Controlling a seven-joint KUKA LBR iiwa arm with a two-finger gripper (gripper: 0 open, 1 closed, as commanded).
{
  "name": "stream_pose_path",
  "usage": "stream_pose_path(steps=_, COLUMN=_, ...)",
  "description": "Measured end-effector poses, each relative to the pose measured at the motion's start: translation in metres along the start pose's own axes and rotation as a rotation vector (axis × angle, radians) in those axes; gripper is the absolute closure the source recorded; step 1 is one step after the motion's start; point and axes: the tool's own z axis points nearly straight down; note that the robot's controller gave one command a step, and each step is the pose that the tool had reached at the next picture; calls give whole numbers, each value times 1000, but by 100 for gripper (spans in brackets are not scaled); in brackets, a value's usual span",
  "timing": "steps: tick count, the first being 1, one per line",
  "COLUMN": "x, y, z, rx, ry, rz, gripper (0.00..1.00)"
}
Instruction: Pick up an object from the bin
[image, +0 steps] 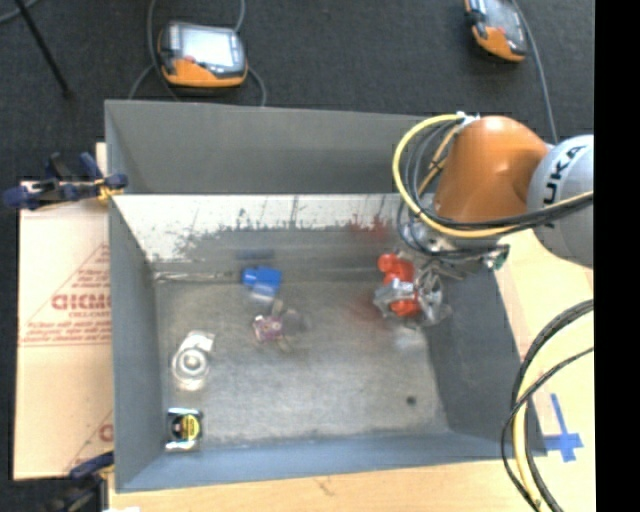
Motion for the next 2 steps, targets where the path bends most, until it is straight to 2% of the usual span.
stream_pose_path(steps=1, x=-10, y=2, z=-147, rx=75, ry=6, rz=46, gripper=100)
stream_pose_path(steps=2, x=-10, y=3, z=-141, rx=66, ry=7, rz=48, gripper=0)
